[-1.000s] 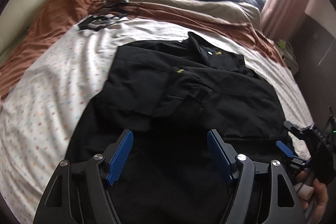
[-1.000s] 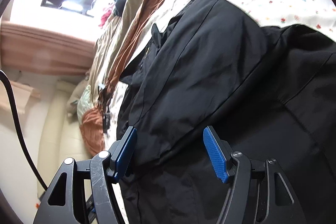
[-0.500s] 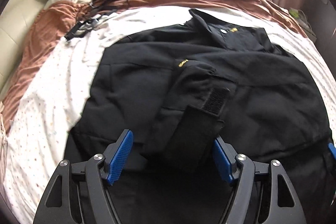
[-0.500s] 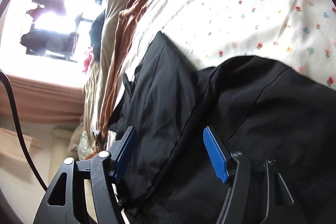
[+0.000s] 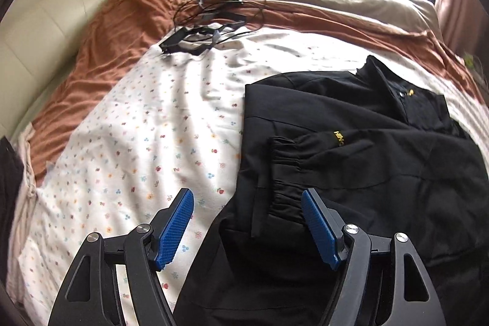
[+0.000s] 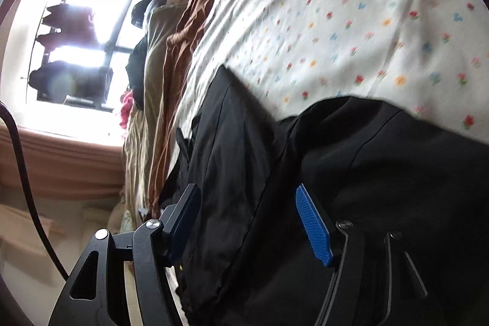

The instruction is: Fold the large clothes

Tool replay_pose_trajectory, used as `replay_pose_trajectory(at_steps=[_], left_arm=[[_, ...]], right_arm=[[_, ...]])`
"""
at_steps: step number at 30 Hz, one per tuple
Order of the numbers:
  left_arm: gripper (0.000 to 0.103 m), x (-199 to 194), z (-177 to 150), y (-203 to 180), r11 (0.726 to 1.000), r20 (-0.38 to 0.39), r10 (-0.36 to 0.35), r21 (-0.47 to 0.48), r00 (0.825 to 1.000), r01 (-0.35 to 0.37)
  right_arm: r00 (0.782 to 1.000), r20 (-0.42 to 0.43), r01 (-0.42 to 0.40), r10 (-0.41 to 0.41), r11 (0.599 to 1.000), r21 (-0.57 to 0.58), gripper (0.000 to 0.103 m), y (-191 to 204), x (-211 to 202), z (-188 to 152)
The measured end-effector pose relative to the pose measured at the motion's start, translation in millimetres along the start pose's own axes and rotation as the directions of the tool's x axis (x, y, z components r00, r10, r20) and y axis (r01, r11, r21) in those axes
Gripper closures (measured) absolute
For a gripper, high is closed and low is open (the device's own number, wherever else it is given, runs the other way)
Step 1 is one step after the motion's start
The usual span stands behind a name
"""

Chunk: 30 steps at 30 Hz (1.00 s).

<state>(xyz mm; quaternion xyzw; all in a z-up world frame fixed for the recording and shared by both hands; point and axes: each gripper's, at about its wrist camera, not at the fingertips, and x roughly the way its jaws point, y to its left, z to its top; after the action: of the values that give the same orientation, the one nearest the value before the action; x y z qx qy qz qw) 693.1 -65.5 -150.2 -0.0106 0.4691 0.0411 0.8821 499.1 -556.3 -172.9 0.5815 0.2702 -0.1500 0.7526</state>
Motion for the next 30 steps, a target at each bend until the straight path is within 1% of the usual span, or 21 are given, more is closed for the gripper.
replay_pose_trajectory(at_steps=[2,4,7,10,11,13,15,16,19,22,23,24,26,28,29,30], left_arm=[[0.029,6,-2,-3,1.000,-0.010,-0.022,-0.001,1.000,0.022],[0.029,15,-5,-11,1.000,-0.028,-0.022,0.018,0.999,0.023],[0.029,34,-11,-20,0.999,-0.061,0.012,0.052,0.998,-0.009],[0.029,52,-16,-18,0.995,-0.082,0.055,0.081,0.995,-0.048],[0.029,54,-16,-13,0.996,-0.080,0.059,0.075,0.995,-0.053],[0.029,51,-14,-4,0.999,-0.088,0.039,0.038,0.995,-0.036],[0.029,39,-12,0,1.000,-0.078,0.006,0.016,0.997,-0.004],[0.029,28,-12,1,1.000,-0.057,-0.014,0.018,0.998,0.015],[0.029,-4,-17,6,0.998,0.003,-0.039,0.042,0.999,0.039],[0.029,-31,-31,13,0.995,0.006,-0.077,0.059,0.997,0.076],[0.029,-36,-34,16,0.994,0.004,-0.088,0.063,0.996,0.087],[0.029,-45,-42,20,0.993,-0.001,-0.098,0.065,0.995,0.098],[0.029,-56,-54,28,0.993,-0.011,-0.108,0.055,0.994,0.108],[0.029,-71,-68,41,0.989,-0.007,-0.147,0.019,0.989,0.147],[0.028,-80,-77,49,0.986,-0.003,-0.169,-0.001,0.986,0.169],[0.026,-86,-83,54,0.985,-0.002,-0.172,-0.009,0.985,0.172]], right_arm=[[1.000,-0.013,0.007,-0.007,1.000,-0.005,0.037,1,6,-3],[1.000,-0.016,0.006,-0.006,1.000,-0.009,0.037,3,7,-5],[1.000,-0.016,0.009,-0.010,1.000,-0.028,0.037,6,7,-4],[0.999,-0.002,0.054,-0.054,0.997,-0.048,0.037,7,5,-3],[0.998,0.000,0.062,-0.062,0.997,-0.050,0.037,7,6,-3],[0.998,-0.007,0.069,-0.070,0.996,-0.055,0.037,8,7,-5],[0.997,-0.014,0.074,-0.075,0.995,-0.071,0.037,11,9,-6],[0.997,-0.018,0.076,-0.078,0.994,-0.084,0.037,13,9,-8],[0.996,-0.035,0.072,-0.078,0.987,-0.144,0.037,23,7,-17],[0.994,-0.047,0.089,-0.101,0.973,-0.211,0.037,31,0,-27],[0.993,-0.046,0.097,-0.111,0.968,-0.230,0.034,33,-3,-30],[0.992,-0.045,0.099,-0.114,0.965,-0.242,0.026,33,-5,-32],[0.993,-0.050,0.095,-0.111,0.962,-0.256,0.015,34,-15,-37],[0.994,-0.061,0.071,-0.089,0.967,-0.246,0.011,28,-28,-43],[0.994,-0.057,0.074,-0.092,0.963,-0.258,0.010,28,-35,-46],[0.994,-0.053,0.077,-0.095,0.957,-0.281,0.008,26,-44,-52]])
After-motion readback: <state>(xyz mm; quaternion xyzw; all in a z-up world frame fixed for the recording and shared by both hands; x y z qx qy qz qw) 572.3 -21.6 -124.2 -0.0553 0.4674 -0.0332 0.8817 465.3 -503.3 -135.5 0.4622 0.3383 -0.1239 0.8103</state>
